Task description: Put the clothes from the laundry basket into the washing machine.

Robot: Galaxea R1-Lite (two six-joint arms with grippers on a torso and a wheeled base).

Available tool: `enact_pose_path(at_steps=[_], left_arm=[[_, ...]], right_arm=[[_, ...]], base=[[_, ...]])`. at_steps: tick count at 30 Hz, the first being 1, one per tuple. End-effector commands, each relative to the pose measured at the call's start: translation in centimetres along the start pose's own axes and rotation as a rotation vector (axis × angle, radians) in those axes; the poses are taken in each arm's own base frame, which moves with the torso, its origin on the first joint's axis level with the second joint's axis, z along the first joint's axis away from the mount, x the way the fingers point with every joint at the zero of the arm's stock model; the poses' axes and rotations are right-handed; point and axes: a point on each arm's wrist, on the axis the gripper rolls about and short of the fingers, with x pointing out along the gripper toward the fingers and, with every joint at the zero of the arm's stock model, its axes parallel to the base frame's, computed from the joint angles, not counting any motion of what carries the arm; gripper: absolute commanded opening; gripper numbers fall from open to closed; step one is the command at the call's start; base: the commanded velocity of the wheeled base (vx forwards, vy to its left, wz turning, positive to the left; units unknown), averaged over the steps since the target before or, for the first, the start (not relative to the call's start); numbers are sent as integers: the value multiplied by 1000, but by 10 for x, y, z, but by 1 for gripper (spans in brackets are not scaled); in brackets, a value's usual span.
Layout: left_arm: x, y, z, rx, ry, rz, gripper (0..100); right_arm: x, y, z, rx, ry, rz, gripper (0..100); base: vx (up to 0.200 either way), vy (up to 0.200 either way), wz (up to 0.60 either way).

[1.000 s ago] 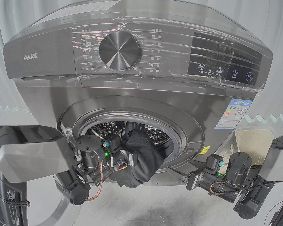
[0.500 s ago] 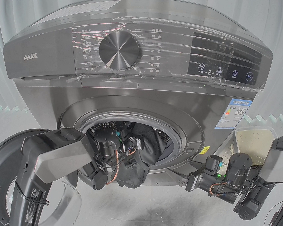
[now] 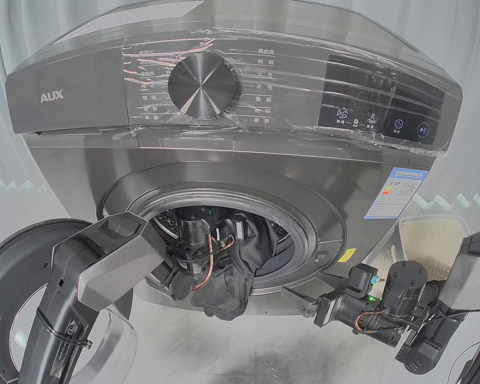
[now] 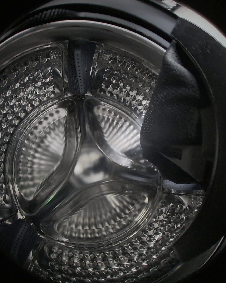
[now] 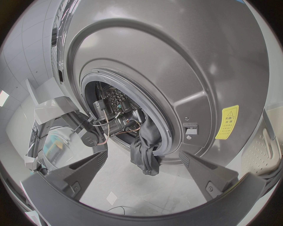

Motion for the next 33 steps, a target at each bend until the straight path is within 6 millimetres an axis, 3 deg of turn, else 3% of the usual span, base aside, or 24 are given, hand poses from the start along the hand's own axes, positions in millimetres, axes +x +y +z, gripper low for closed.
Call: enact_pose_path(at_steps=[1,10,21,22,28,33], left_arm=[[20,5,-5,0,-14,34,0],[50,32,7,-1,-67,140,0],[50,32,8,-1,-68,165,0],[49,32,8,-1,-68,165,100],[41,26,3,-41,-18,161,100],[0,12,10,-36,188,113,100]], right_arm=[[0,2,-2,-1,6,6,100],[0,1,-2,-1,8,5,100],[1,1,-2,0,9,4,100],[0,1,-2,0,8,5,100],[0,1,-1,0,6,4,100],[0,0,-1,1,3,0,100]], base=[[0,0,0],[0,0,0],[0,0,0],[0,0,0],[0,0,0],[0,0,0]])
